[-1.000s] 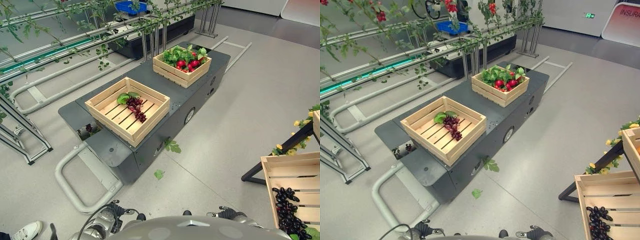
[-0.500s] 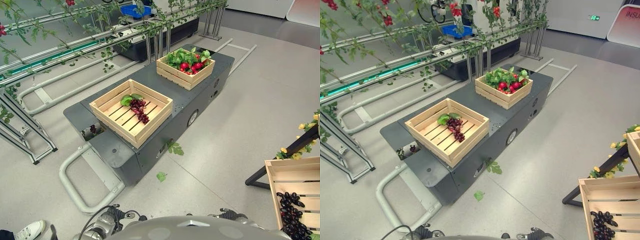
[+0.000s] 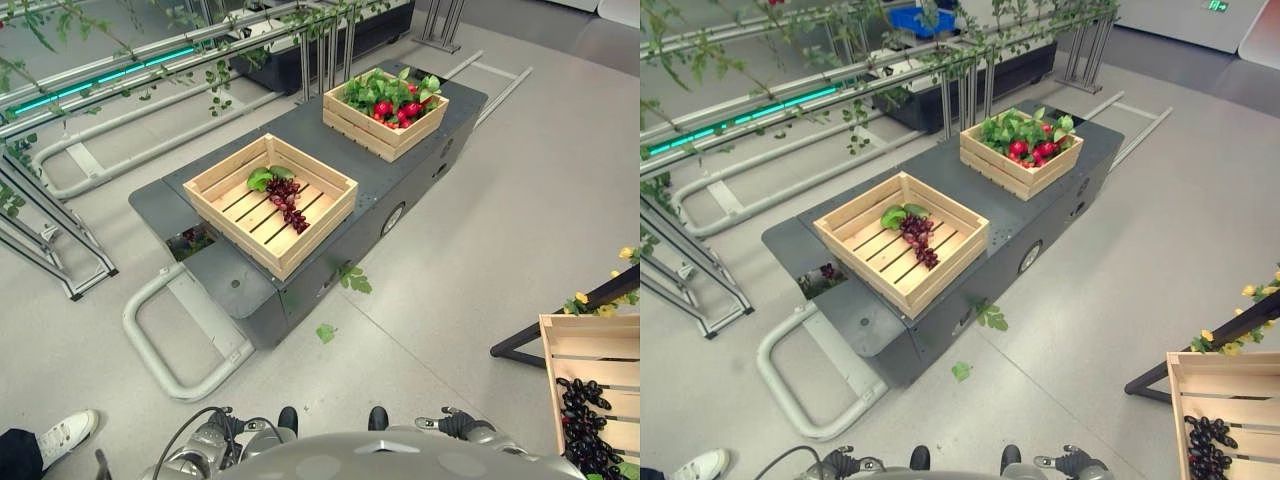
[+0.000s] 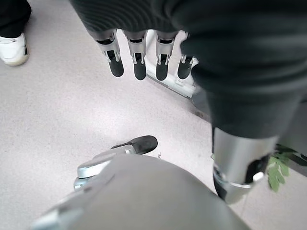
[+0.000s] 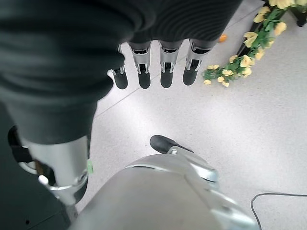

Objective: Pick up the fruits from the basket on one side to the basket on the other side

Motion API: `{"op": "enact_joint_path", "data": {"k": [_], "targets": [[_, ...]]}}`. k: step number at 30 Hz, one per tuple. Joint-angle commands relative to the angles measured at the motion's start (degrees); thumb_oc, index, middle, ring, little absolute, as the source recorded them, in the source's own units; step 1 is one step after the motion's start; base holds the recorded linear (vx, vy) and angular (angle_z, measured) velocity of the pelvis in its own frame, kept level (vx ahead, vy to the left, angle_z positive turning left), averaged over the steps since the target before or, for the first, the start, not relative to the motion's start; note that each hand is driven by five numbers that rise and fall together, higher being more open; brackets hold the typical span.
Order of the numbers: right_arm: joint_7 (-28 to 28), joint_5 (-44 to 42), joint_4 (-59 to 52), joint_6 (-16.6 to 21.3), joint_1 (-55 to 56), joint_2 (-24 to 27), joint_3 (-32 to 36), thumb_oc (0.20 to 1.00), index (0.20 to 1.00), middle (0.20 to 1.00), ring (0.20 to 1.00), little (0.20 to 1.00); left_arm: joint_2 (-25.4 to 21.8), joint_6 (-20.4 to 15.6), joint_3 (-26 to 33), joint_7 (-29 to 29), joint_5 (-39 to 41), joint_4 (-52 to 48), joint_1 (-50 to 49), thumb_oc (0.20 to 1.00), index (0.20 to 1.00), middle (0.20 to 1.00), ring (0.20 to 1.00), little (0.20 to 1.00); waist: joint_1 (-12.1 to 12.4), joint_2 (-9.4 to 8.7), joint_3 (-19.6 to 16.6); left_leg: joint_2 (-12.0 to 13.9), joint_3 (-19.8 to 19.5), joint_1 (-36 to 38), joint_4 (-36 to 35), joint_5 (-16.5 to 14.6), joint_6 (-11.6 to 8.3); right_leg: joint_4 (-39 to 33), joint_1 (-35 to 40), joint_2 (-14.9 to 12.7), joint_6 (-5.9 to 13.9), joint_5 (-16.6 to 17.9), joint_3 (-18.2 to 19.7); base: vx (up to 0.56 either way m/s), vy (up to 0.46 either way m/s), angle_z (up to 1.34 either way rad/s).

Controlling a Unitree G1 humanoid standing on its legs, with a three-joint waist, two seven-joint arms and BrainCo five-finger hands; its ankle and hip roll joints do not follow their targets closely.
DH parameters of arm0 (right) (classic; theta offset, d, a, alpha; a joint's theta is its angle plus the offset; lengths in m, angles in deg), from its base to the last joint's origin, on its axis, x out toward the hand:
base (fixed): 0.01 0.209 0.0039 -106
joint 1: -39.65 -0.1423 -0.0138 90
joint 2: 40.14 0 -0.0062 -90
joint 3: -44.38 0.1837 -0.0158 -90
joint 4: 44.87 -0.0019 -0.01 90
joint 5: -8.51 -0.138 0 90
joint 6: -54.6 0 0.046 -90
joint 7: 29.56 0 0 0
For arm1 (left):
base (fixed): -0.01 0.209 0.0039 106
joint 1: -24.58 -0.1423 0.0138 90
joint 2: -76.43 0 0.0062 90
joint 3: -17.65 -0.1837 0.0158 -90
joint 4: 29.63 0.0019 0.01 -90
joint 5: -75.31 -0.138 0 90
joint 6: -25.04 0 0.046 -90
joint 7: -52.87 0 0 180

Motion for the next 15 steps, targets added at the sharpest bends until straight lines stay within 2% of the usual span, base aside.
{"op": "enact_joint_path", "data": {"k": [1,2,5,8,11,15], "targets": [[-0.7,-3.4,-0.5,1.2,-5.1,0.1,0.7,1.0,1.0,1.0,1.0,1.0,-1.8,-0.3,0.9,-0.8,-0.4,2.2,4.5,1.0,1.0,1.0,1.0,1.0,-1.6,0.21,4.0,-3.5,-0.9,2.6,2.5,-9.3,3.6,7.4,-5.1,1.8,3.06,-0.4,6.3,0.04,0.057,0.15],[-0.8,-3.5,-0.5,1.3,-4.9,0.1,0.6,1.0,1.0,1.0,1.0,1.0,-2.1,-0.3,1.0,-0.9,-0.6,2.2,4.8,1.0,1.0,1.0,1.0,1.0,-1.8,-0.08,4.1,-3.9,-1.0,2.8,2.4,-9.3,3.72,5.9,-5.8,2.7,2.86,-0.1,6.6,0.04,0.022,0.17],[-1.1,-3.5,-0.4,1.4,-5.0,0.6,0.7,1.0,1.0,1.0,1.0,1.0,-2.6,-0.7,1.3,-1.5,-0.2,1.8,5.7,1.0,1.0,1.0,1.0,1.0,-2.4,-0.71,5.2,-4.6,-1.4,4.1,1.8,-9.8,3.78,0.0,-9.2,2.3,3.65,5.1,5.3,0.07,0.02,0.07],[-1.4,-4.4,-0.8,1.5,-5.2,0.8,1.1,1.0,1.0,1.0,1.0,1.0,-2.8,-0.7,1.3,-1.9,-0.1,1.3,6.7,1.0,1.0,1.0,1.0,1.0,-4.4,-1.07,6.6,-5.4,-2.5,5.9,2.2,-10.9,3.88,-4.8,-14.0,3.8,5.17,9.0,7.0,0.14,0.026,0.02],[-1.5,-4.3,-1.1,1.5,-5.0,1.0,1.0,1.0,1.0,1.0,1.0,1.0,-2.5,-0.9,1.0,-1.9,-0.1,1.2,6.8,1.0,1.0,1.0,1.0,1.0,-5.0,-1.13,6.7,-5.5,-3.0,7.0,2.0,-11.6,3.82,-6.2,-14.2,3.9,5.36,9.9,6.3,0.14,-0.011,0.25],[-1.5,-4.5,-0.9,1.5,-3.8,1.4,1.2,1.0,1.0,1.0,1.0,1.0,-1.6,-1.0,0.4,-1.5,-0.1,1.0,6.8,1.0,1.0,1.0,1.0,1.0,-5.8,-1.49,5.9,-6.2,-4.3,9.1,1.5,-13.5,4.0,-7.0,-13.6,4.2,4.85,11.8,7.8,0.13,-0.041,0.15]]}}
